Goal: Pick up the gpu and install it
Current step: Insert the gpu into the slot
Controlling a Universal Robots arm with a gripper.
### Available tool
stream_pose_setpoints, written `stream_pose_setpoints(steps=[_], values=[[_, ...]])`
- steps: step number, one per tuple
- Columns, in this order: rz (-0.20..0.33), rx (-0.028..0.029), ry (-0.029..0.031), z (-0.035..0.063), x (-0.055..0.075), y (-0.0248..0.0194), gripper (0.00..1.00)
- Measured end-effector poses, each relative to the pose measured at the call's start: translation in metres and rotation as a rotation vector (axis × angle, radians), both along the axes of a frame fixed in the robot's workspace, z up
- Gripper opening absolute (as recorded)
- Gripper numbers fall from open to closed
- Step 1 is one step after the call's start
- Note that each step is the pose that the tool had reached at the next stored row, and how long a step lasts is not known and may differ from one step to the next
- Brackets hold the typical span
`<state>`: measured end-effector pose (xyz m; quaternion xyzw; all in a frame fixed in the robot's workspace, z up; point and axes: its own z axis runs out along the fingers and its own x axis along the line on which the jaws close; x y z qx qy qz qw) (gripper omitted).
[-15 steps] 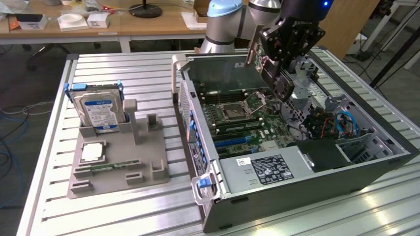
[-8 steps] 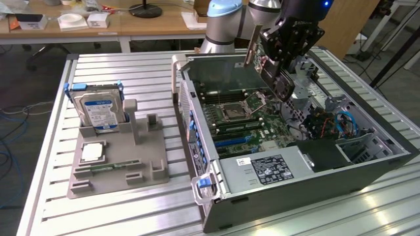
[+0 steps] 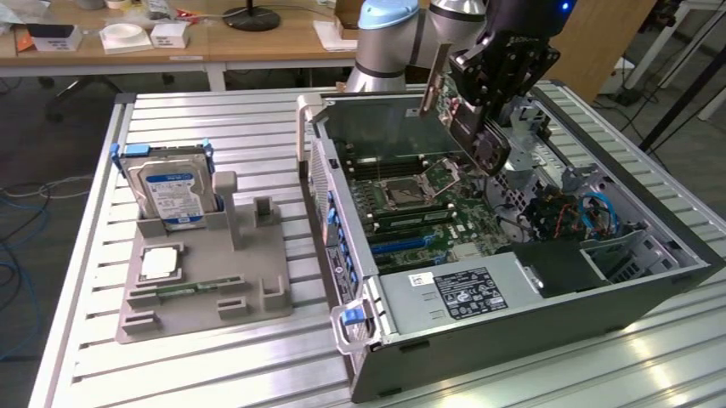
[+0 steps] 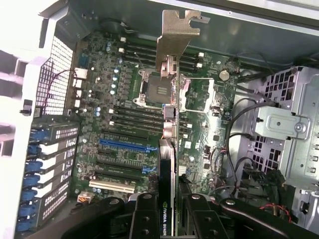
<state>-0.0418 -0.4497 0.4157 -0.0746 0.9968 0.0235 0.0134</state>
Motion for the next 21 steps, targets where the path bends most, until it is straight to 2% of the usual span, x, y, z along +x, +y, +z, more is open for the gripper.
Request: stream_pose_setpoints(steps=[21], values=[[0.098,0.0,0.0,-0.0001,0.0,0.0,0.26]])
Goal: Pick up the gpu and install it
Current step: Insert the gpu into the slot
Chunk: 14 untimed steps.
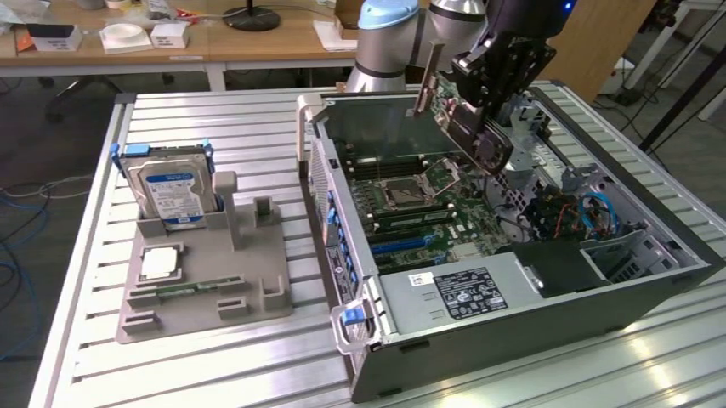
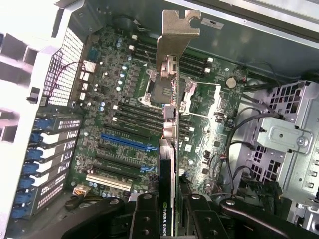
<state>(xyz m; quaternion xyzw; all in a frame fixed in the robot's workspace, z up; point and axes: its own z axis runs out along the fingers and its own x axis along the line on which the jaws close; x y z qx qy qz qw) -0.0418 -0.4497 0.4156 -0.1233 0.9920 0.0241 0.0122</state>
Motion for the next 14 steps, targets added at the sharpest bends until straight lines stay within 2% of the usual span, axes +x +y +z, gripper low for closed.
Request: stream_pose_setpoints(steps=[14], values=[[0.069,-0.0001,0.0001,0.0,0.0,0.0,0.26]])
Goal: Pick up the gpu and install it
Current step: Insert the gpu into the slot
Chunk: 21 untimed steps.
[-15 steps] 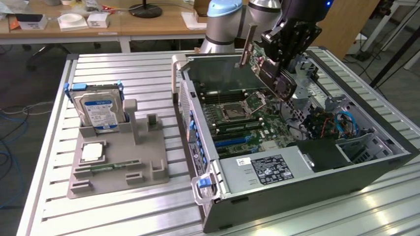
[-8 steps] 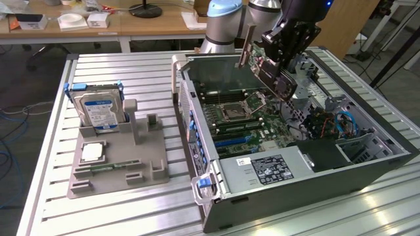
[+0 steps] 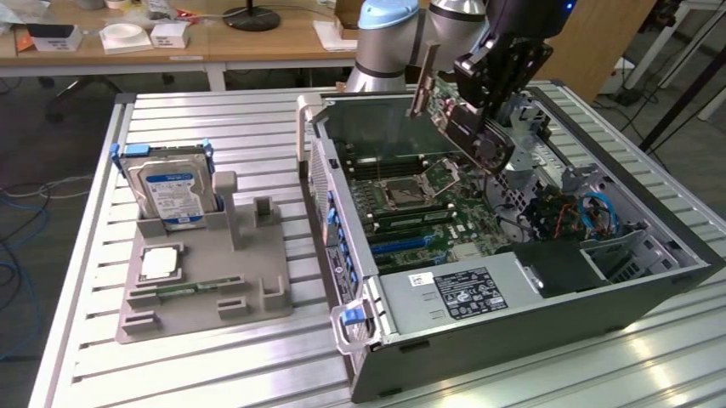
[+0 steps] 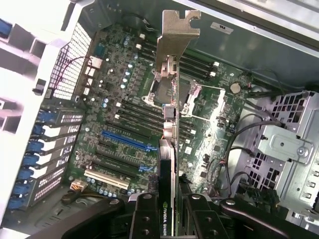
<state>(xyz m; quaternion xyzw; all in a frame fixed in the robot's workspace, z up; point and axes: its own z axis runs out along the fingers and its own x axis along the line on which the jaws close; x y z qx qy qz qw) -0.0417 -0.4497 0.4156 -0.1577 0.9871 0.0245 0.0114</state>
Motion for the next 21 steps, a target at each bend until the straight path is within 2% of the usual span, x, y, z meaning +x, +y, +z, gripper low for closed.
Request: stream_pose_setpoints(steps=[21], values=[[0.121,0.0001,0.0,-0.0001,0.0,0.0,0.26]])
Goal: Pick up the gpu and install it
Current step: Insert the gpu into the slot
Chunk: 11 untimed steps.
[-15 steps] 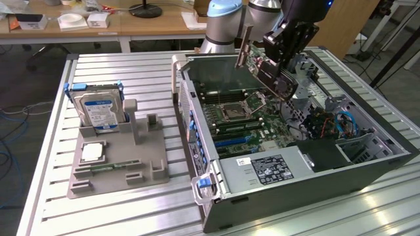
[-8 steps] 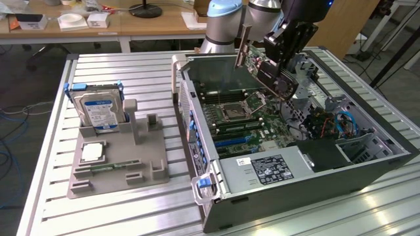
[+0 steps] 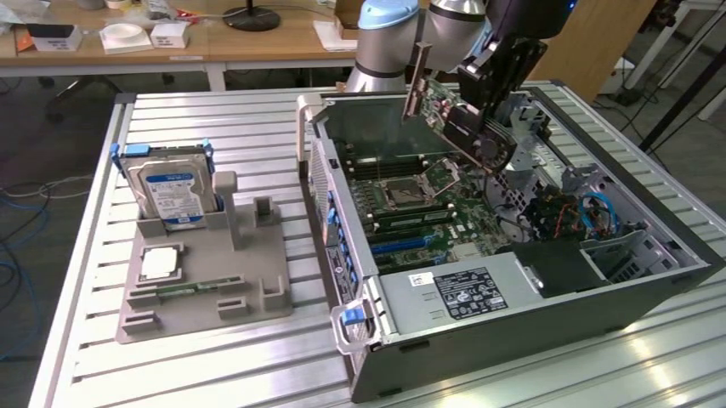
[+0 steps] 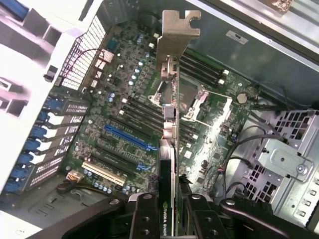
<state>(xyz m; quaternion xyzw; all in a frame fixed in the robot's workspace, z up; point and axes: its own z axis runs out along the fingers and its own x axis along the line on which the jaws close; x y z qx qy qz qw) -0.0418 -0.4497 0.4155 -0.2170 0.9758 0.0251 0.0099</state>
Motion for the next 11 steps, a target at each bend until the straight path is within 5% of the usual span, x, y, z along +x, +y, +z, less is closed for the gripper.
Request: stream_pose_setpoints(steps=[11], values=[[0.065,0.0,0.0,0.0,0.0,0.0,0.26]])
